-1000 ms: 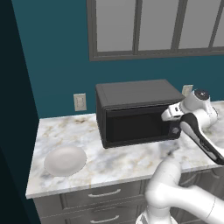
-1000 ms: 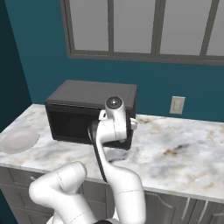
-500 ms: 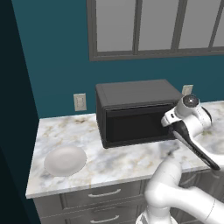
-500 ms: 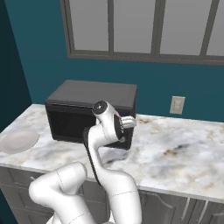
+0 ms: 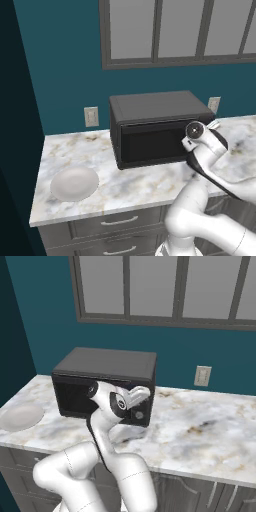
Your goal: Pull the toaster oven rack outwards. Pick up the baguette from the plate and place it on the toaster oven rack. Close the toaster oven door fully and set the temperature to the lowest setting.
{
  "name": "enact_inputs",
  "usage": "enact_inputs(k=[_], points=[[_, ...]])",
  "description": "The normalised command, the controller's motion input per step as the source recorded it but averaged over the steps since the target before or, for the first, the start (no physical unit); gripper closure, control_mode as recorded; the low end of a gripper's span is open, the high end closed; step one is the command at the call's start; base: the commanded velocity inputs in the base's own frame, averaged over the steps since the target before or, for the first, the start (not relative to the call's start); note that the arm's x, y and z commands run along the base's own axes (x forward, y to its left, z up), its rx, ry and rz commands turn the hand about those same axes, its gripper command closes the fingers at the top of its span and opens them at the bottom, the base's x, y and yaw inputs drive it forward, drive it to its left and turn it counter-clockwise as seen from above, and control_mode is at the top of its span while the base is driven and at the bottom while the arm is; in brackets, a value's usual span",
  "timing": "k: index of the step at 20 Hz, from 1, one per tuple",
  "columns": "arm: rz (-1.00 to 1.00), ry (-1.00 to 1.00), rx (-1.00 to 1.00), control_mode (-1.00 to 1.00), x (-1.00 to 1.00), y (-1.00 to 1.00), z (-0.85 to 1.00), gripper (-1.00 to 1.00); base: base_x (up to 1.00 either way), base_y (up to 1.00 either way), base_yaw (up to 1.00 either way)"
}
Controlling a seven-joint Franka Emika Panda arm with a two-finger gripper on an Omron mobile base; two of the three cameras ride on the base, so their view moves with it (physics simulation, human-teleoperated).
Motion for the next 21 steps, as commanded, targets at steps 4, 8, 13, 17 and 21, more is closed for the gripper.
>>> enact_inputs(k=[4,8,13,17,21], points=[[0.61,-1.0,-0.49,-1.0,-0.03,0.0,-0.39,1.0,0.0,0.0,0.0],[0.65,-1.0,-0.52,-1.0,-0.04,0.0,-0.44,1.0,0.0,0.0,0.0],[0.68,-0.96,-0.55,-1.0,-0.06,0.0,-0.49,1.0,0.0,0.0,0.0],[0.69,-0.94,-0.57,-1.0,-0.11,0.0,-0.5,1.0,0.0,0.0,0.0],[0.7,-0.95,-0.57,-1.0,-0.12,0.0,-0.49,1.0,0.0,0.0,0.0]])
